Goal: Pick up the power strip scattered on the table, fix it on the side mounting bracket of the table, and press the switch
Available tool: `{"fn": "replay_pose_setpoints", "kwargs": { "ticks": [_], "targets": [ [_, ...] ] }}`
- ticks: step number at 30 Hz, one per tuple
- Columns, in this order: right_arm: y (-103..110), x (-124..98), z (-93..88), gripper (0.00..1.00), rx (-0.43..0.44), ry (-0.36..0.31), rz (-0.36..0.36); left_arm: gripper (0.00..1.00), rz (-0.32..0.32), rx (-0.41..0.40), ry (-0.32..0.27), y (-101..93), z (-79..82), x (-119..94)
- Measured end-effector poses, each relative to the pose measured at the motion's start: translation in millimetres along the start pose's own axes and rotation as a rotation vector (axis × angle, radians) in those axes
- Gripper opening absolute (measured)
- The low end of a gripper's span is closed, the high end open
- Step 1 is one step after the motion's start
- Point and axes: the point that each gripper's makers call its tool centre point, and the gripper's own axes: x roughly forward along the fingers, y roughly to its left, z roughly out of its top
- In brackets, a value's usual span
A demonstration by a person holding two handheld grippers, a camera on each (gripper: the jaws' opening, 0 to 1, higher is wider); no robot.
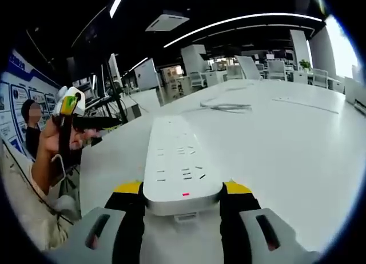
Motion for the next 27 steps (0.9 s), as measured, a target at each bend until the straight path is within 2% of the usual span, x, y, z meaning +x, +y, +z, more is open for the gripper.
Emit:
{"fn": "replay_pose_setpoints", "kwargs": {
  "ticks": [3, 5, 10, 18, 22, 27],
  "targets": [
    [1, -1, -0.4, 0.47, 0.010, -0.005, 0.002, 0.69, -0.004, -0.009, -0.004, -2.9, 0.4, 1],
    [1, -2, -0.9, 0.47, 0.019, -0.008, 0.005, 0.70, 0.010, -0.018, 0.005, 0.6, -2.6, 3],
    [1, -3, -0.6, 0.47, 0.046, -0.005, 0.013, 0.73, 0.020, -0.125, 0.001, 7.3, -7.7, 4],
    [3, -5, 2.6, 0.47, 0.075, -0.006, 0.017, 0.73, 0.014, -0.219, -0.011, 14.1, -14.1, 6],
    [3, -4, 3.2, 0.47, 0.099, -0.007, 0.023, 0.74, 0.009, -0.304, -0.016, 20.8, -18.7, 8],
    [4, -4, 2.6, 0.47, 0.116, -0.006, 0.024, 0.74, 0.007, -0.349, -0.026, 25.3, -21.1, 9]
  ]
}}
